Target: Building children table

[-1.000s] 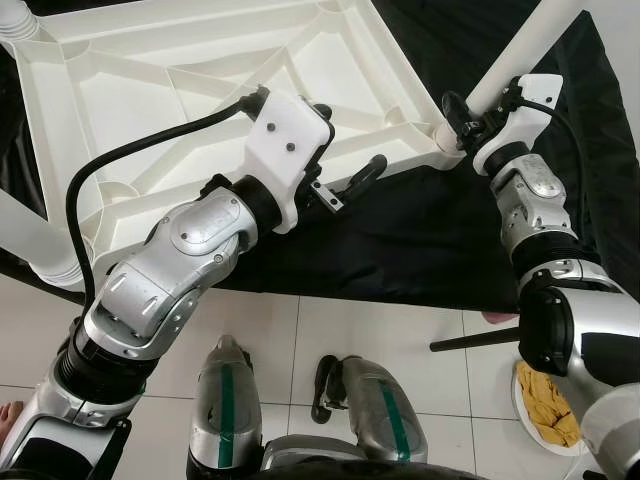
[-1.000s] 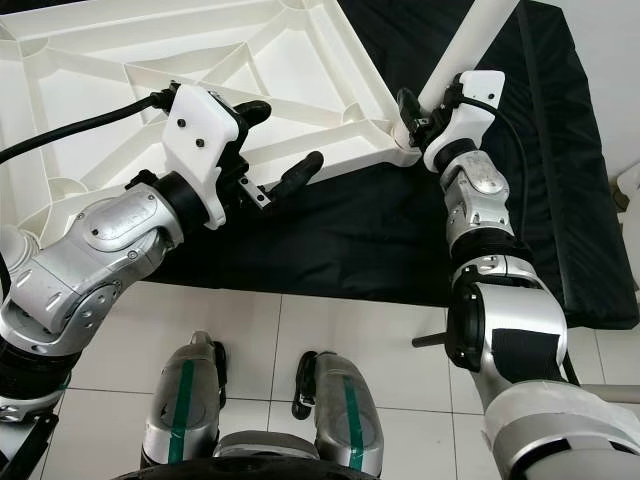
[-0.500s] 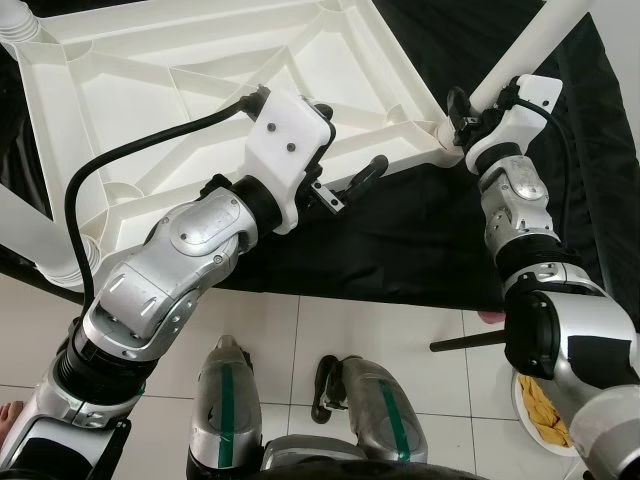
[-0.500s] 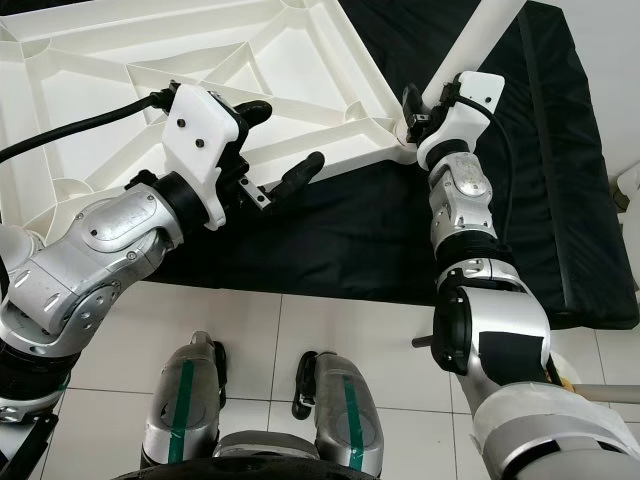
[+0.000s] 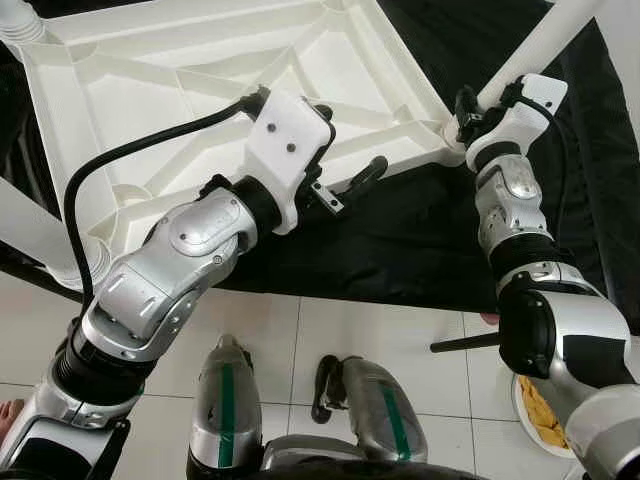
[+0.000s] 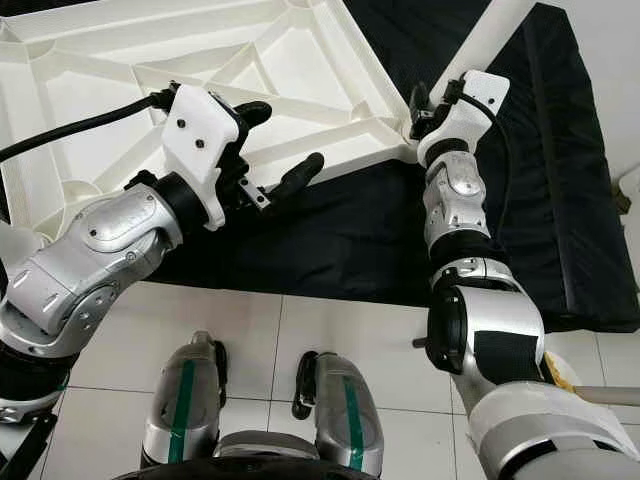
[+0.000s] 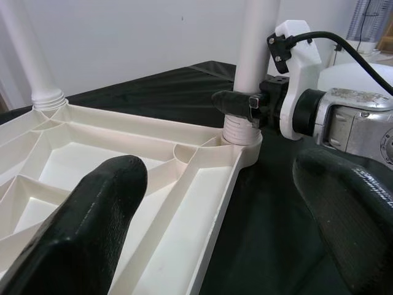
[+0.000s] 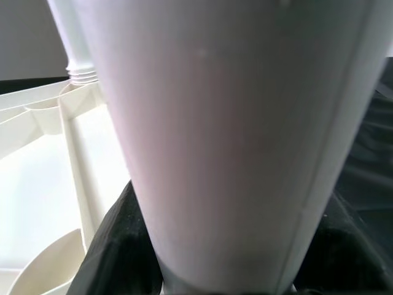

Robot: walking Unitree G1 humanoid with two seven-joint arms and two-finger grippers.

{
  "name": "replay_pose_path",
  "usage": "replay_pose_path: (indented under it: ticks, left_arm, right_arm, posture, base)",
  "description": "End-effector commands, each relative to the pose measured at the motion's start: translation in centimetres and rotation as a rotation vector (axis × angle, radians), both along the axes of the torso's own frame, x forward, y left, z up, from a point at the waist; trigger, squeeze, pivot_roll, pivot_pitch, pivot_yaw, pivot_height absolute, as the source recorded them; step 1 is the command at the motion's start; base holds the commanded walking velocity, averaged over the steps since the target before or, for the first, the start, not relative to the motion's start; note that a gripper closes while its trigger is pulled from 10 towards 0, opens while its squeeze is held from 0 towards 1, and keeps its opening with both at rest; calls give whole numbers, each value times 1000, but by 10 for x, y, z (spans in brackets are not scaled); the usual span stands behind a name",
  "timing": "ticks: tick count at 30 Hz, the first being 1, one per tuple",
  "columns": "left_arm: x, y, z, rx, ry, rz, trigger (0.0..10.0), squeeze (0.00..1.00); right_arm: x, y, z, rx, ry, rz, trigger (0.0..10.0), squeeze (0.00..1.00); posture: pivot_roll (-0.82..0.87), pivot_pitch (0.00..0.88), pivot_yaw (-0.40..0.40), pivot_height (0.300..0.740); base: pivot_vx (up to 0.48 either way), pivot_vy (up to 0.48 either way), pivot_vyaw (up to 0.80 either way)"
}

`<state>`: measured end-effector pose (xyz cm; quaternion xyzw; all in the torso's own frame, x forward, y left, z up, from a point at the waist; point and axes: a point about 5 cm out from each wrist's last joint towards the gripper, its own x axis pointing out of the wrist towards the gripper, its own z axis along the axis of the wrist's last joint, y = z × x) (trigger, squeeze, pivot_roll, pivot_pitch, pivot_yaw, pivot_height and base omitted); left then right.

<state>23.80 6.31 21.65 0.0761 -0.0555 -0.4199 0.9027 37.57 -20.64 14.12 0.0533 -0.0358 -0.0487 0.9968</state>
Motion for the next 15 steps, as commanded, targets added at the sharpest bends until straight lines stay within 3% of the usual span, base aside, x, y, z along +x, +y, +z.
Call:
replay_pose_path:
  ticks: [1,15]
  left_arm:
    - [-7,-5,1,14,4,-114,10000,0]
    - [-8,-5,1,17,3,-113,10000,0]
  right_arm:
    - [-16,-12,-44,42,211,-96,10000,0]
    - [-14,-7,-43,45,233,-213,10000,0]
  posture:
    - [171,96,-73,740]
    - [178,83,-77,740]
  base:
    - [0,0,0]
    - [0,0,0]
